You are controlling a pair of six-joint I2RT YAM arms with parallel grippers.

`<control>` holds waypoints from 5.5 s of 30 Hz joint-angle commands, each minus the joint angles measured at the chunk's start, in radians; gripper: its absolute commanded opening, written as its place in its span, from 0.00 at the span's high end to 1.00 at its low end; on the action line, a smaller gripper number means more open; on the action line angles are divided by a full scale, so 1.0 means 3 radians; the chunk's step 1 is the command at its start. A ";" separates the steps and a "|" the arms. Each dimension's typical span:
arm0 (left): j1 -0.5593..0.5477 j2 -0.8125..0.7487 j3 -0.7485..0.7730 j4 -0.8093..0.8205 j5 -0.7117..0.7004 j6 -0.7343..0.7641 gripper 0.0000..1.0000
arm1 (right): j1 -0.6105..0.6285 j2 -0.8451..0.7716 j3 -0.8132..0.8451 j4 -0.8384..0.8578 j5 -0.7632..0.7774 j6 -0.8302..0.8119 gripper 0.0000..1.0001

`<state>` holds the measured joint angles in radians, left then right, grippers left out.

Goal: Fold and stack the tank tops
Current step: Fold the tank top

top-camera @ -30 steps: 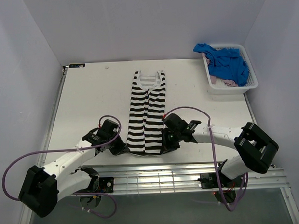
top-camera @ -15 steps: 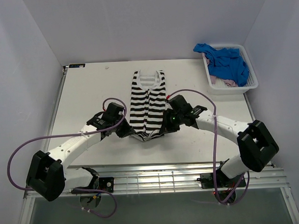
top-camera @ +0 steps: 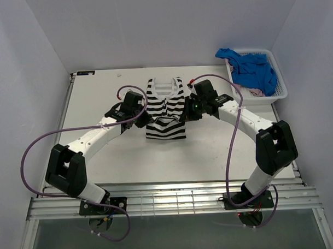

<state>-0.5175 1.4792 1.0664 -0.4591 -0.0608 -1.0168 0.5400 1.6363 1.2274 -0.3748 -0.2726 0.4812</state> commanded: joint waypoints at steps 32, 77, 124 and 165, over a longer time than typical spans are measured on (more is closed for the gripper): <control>0.0503 0.1363 0.1149 0.0840 0.0187 0.0598 1.00 | -0.0562 0.1361 0.1625 -0.0019 -0.0436 -0.0581 0.92; 0.0488 0.1119 0.0572 0.1019 0.0990 0.0501 0.02 | -0.0409 0.0871 0.0542 0.0891 -0.1075 -0.0285 0.10; 0.0416 0.0571 -0.0497 0.0676 0.0704 0.0465 0.24 | -0.0435 0.0487 -0.0717 0.0881 -0.0631 -0.0280 0.02; 0.0324 -0.0650 -0.0646 -0.0075 0.1481 0.0393 1.00 | -0.0491 -0.0928 -0.1208 -0.0018 -0.0998 -0.0249 0.92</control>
<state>-0.4164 1.3464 0.8402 -0.4011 0.3485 -0.8810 0.3973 1.4200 0.8524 -0.2687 -0.5388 0.4160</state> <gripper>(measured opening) 0.019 0.087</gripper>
